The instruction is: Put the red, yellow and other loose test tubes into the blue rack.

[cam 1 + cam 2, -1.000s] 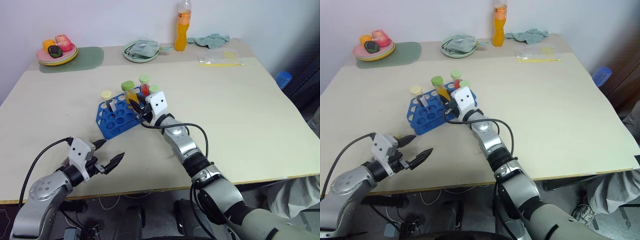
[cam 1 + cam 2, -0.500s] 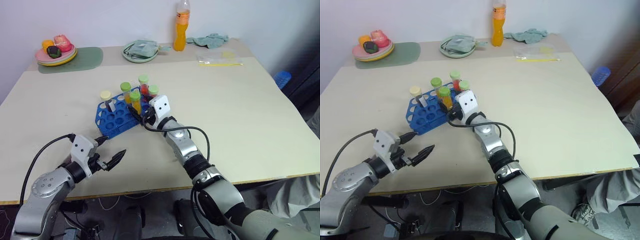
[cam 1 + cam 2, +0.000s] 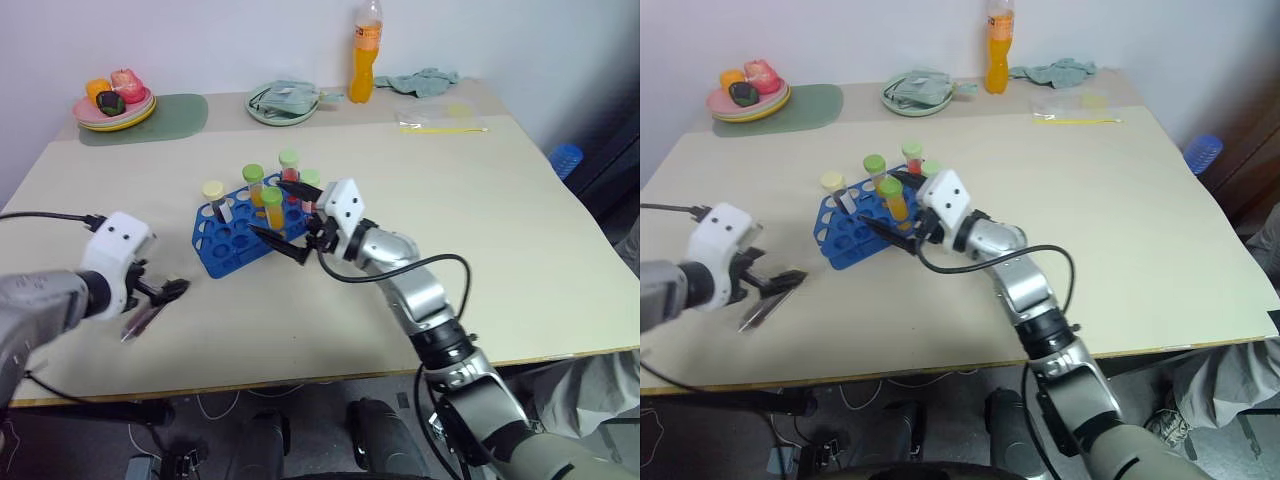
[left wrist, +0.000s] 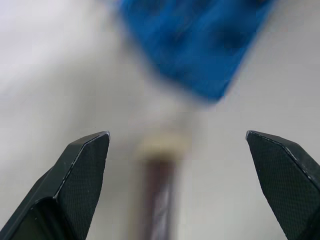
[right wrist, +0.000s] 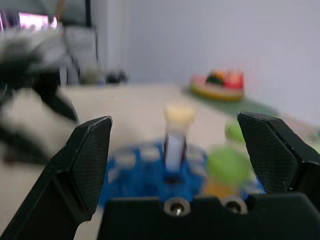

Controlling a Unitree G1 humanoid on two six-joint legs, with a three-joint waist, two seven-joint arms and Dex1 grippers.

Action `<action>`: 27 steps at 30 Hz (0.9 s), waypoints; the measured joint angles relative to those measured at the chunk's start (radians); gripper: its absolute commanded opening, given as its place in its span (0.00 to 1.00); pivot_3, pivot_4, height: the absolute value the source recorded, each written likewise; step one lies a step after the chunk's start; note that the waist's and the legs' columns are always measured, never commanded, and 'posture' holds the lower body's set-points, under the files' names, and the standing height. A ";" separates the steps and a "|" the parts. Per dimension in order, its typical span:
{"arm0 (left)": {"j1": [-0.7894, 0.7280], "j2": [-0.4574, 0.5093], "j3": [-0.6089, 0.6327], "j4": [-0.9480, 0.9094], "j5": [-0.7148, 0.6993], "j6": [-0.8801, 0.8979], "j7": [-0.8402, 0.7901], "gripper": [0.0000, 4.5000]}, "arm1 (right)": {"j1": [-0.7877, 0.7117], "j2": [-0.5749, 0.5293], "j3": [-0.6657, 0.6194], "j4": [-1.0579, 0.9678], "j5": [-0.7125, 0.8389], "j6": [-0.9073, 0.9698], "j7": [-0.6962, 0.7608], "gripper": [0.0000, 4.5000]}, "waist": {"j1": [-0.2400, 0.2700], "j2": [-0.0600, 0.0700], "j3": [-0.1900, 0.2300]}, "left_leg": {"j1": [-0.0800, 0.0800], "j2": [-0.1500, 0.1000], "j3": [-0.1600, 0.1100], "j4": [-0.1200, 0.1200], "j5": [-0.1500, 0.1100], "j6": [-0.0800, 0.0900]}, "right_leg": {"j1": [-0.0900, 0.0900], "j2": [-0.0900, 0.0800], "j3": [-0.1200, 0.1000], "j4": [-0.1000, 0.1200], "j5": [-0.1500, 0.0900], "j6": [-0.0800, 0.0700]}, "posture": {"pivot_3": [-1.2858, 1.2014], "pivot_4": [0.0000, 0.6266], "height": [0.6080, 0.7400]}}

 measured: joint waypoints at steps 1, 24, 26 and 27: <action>-0.037 0.057 -0.051 0.016 -0.004 0.045 -0.024 1.00 | 0.006 -0.056 0.014 -0.041 0.005 0.048 0.046 0.98 | -0.001 0.000 0.000 | 0.000 0.000 0.000 0.000 0.000 0.000 | 0.000 0.000 0.000 0.000 0.000 0.000 | 0.52 0.24 1.00; -0.265 0.142 -0.549 0.401 0.169 -0.126 -0.311 0.17 | 0.098 -0.240 0.047 -0.262 0.018 0.174 0.204 1.00 | 0.009 -0.002 0.003 | -0.001 0.000 0.002 0.001 0.000 0.000 | -0.002 0.000 0.001 0.000 0.000 0.000 | 0.52 0.24 1.00; -0.187 0.144 -0.436 0.401 0.163 -0.197 -0.327 0.17 | 0.100 -0.240 0.047 -0.266 0.017 0.175 0.202 1.00 | 0.008 -0.003 0.003 | -0.002 0.001 0.002 0.001 0.000 0.000 | -0.002 0.000 0.001 0.000 0.000 0.000 | 0.52 0.24 1.00; -0.153 0.142 -0.371 0.399 0.159 -0.233 -0.332 0.17 | 0.102 -0.240 0.046 -0.267 0.017 0.175 0.201 1.00 | 0.010 -0.003 0.004 | -0.002 0.001 0.002 0.001 0.000 0.000 | -0.002 0.000 0.001 0.000 0.000 0.000 | 0.52 0.24 1.00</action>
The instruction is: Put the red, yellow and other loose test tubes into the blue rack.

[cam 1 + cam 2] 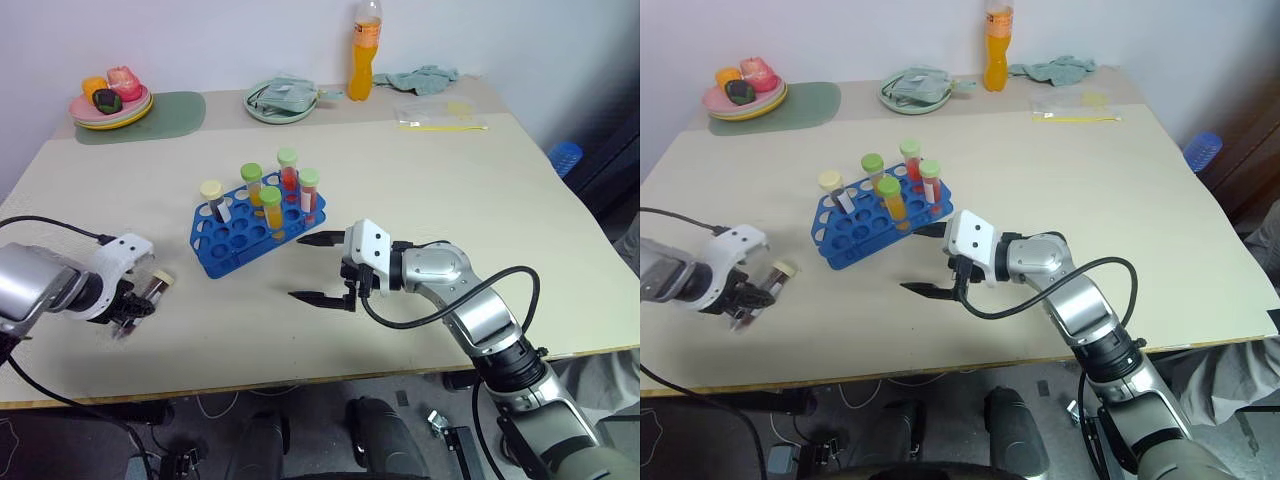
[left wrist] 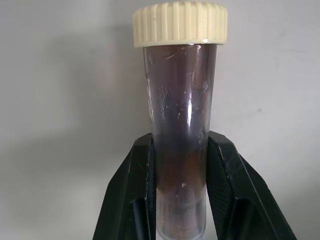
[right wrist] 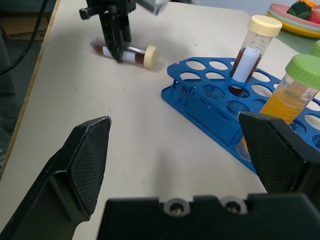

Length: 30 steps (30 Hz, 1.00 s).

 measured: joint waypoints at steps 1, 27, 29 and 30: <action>0.047 -0.021 0.100 -0.007 -0.003 -0.052 0.001 0.17 | 0.002 0.001 0.000 0.000 0.000 0.000 -0.002 1.00 | 0.001 0.000 0.000 | 0.000 0.000 0.000 0.000 0.000 0.000 | 0.000 0.000 0.000 0.000 0.000 0.000 | 0.52 0.24 1.00; 0.247 -1.117 0.113 -0.129 0.548 -1.180 0.773 0.17 | 0.094 0.127 -0.076 0.196 -0.040 -0.046 -0.256 1.00 | 0.045 -0.004 -0.001 | 0.001 -0.002 0.003 0.003 0.001 -0.002 | 0.003 -0.002 0.002 -0.003 0.005 0.004 | 0.52 0.24 1.00; 0.224 -1.134 0.105 -0.092 0.536 -1.190 0.753 0.17 | 0.099 0.128 -0.077 0.195 -0.040 -0.044 -0.262 1.00 | 0.045 -0.004 -0.001 | 0.001 -0.002 0.003 0.003 0.001 -0.002 | 0.004 -0.002 0.002 -0.003 0.005 0.004 | 0.52 0.24 1.00; 0.221 -1.138 0.101 -0.084 0.530 -1.191 0.747 0.17 | 0.102 0.128 -0.077 0.195 -0.040 -0.044 -0.265 1.00 | 0.044 -0.004 -0.001 | 0.001 -0.002 0.003 0.003 0.001 -0.002 | 0.004 -0.002 0.002 -0.003 0.005 0.004 | 0.52 0.24 1.00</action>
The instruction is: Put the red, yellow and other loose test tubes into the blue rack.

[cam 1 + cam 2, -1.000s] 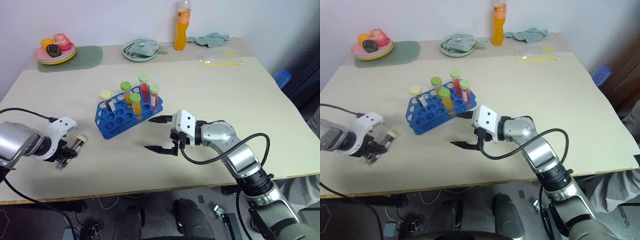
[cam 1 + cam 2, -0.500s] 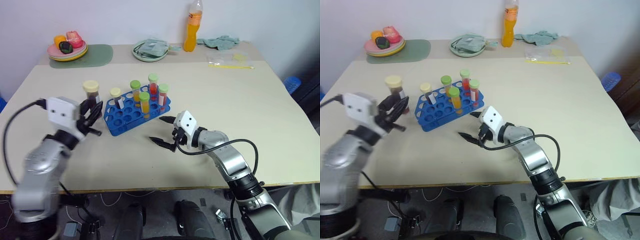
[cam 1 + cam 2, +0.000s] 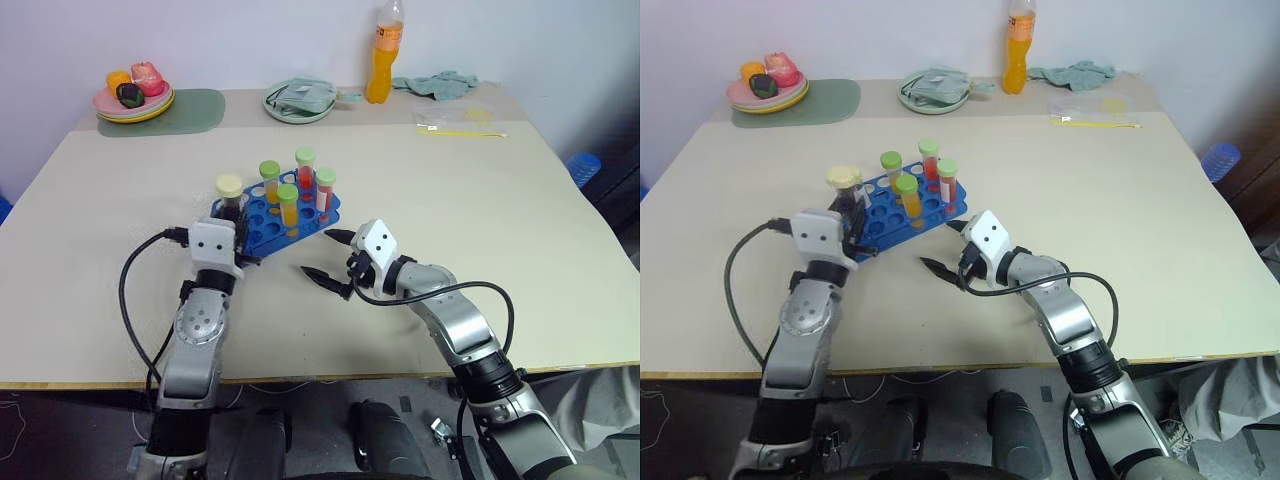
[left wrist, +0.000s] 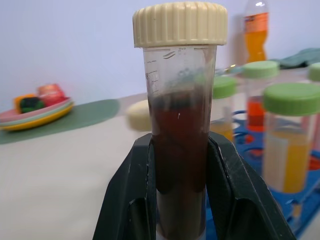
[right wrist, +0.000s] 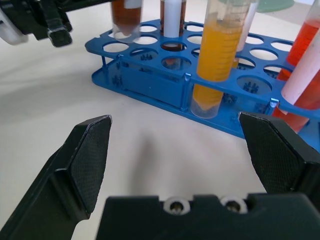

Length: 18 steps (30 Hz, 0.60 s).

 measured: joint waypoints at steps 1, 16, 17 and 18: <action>0.000 -0.006 -0.004 0.009 -0.009 -0.003 -0.008 0.17 | 0.004 0.000 0.000 0.000 0.000 0.001 -0.002 1.00 | 0.000 0.000 0.000 | 0.000 0.000 0.000 0.000 0.000 0.000 | 0.000 0.000 0.000 0.000 0.000 0.000 | 0.52 0.24 1.00; -0.011 -0.015 -0.011 0.053 -0.013 -0.046 -0.029 0.17 | 0.011 0.002 0.000 -0.001 0.000 0.001 -0.014 1.00 | 0.000 0.000 0.000 | 0.001 0.000 0.000 0.000 0.000 0.000 | 0.000 0.001 0.000 0.000 0.000 0.000 | 0.52 0.24 1.00; -0.012 -0.014 -0.011 0.064 -0.011 -0.056 -0.027 0.17 | 0.011 0.004 0.000 -0.001 0.000 0.001 -0.014 1.00 | 0.000 0.000 0.000 | 0.001 0.000 0.000 0.000 0.000 0.000 | 0.000 0.001 0.000 0.000 0.000 0.000 | 0.52 0.24 1.00; -0.013 -0.014 -0.011 0.069 -0.010 -0.063 -0.022 0.17 | 0.011 0.005 0.000 -0.001 0.000 0.001 -0.014 1.00 | 0.000 0.000 0.000 | 0.001 0.000 0.000 0.000 0.000 0.000 | 0.000 0.001 0.000 0.000 0.000 0.000 | 0.52 0.24 1.00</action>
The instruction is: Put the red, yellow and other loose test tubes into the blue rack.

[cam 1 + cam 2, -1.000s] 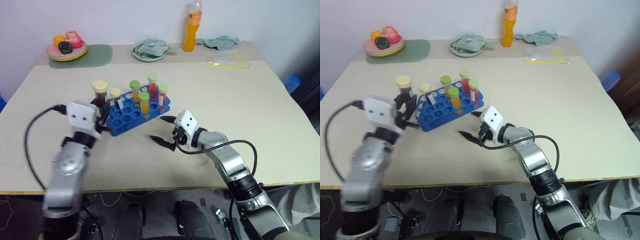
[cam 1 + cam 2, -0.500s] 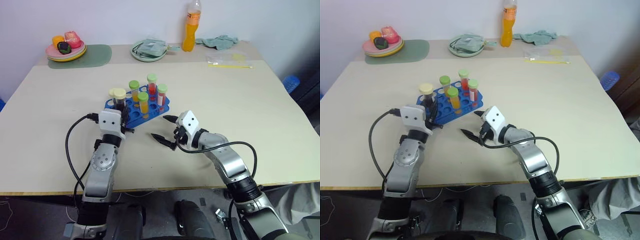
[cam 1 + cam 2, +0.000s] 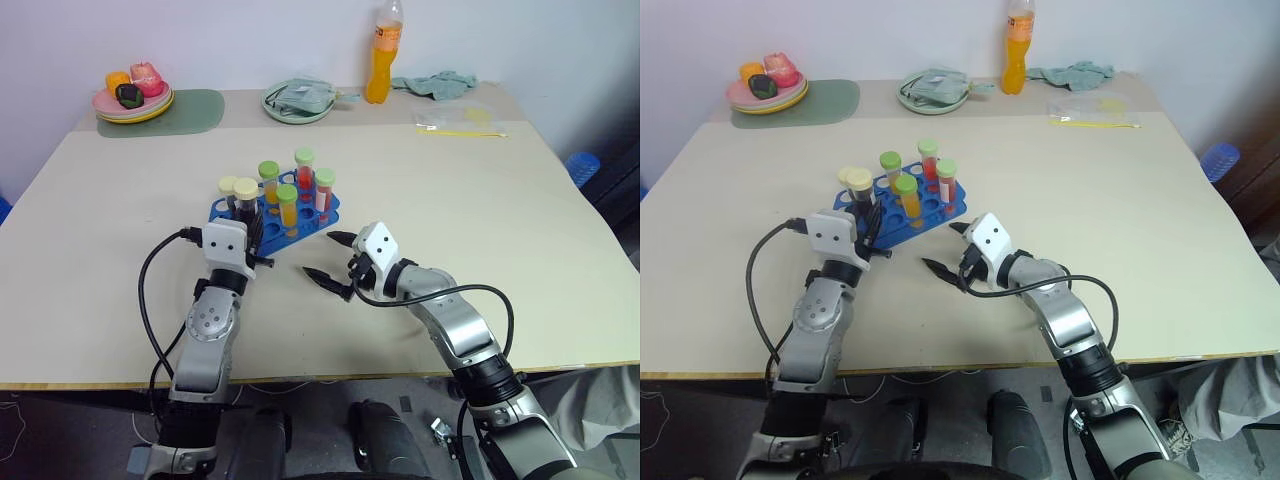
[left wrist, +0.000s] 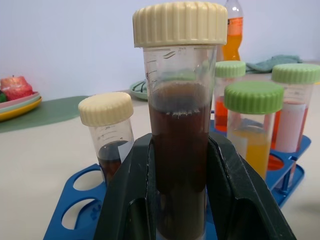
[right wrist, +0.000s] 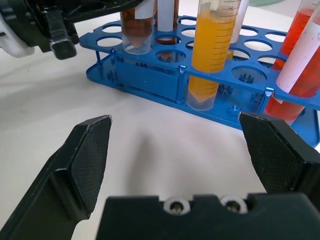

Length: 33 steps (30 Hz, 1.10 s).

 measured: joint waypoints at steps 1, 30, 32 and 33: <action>-0.004 0.000 0.000 0.008 0.000 -0.005 0.004 0.17 | 0.000 0.000 0.000 0.000 0.000 0.000 0.000 1.00 | 0.000 0.000 0.000 | 0.000 0.000 0.000 0.000 0.000 0.000 | 0.000 0.000 0.000 0.000 0.000 0.000 | 0.52 0.24 1.00; 0.542 0.466 0.403 -0.380 -0.399 0.366 -0.371 0.91 | 0.112 -0.433 -0.314 -0.061 0.196 0.158 0.230 1.00 | -0.001 0.001 0.001 | 0.001 0.001 0.001 0.000 0.000 0.001 | 0.001 0.001 0.000 -0.002 -0.001 -0.001 | 0.52 0.24 1.00; 0.555 0.476 0.439 -0.369 -0.402 0.371 -0.390 0.91 | 0.111 -0.452 -0.351 -0.024 0.199 0.156 0.240 1.00 | 0.001 0.000 0.001 | 0.001 0.001 0.001 0.000 0.000 0.001 | 0.002 0.001 0.000 -0.002 -0.002 -0.003 | 0.52 0.24 1.00; 0.555 0.476 0.443 -0.369 -0.403 0.371 -0.403 0.91 | 0.111 -0.453 -0.360 -0.005 0.201 0.152 0.248 1.00 | 0.000 0.000 0.000 | 0.002 0.001 0.001 0.000 0.000 0.001 | 0.003 0.001 0.000 -0.003 -0.002 -0.003 | 0.52 0.24 1.00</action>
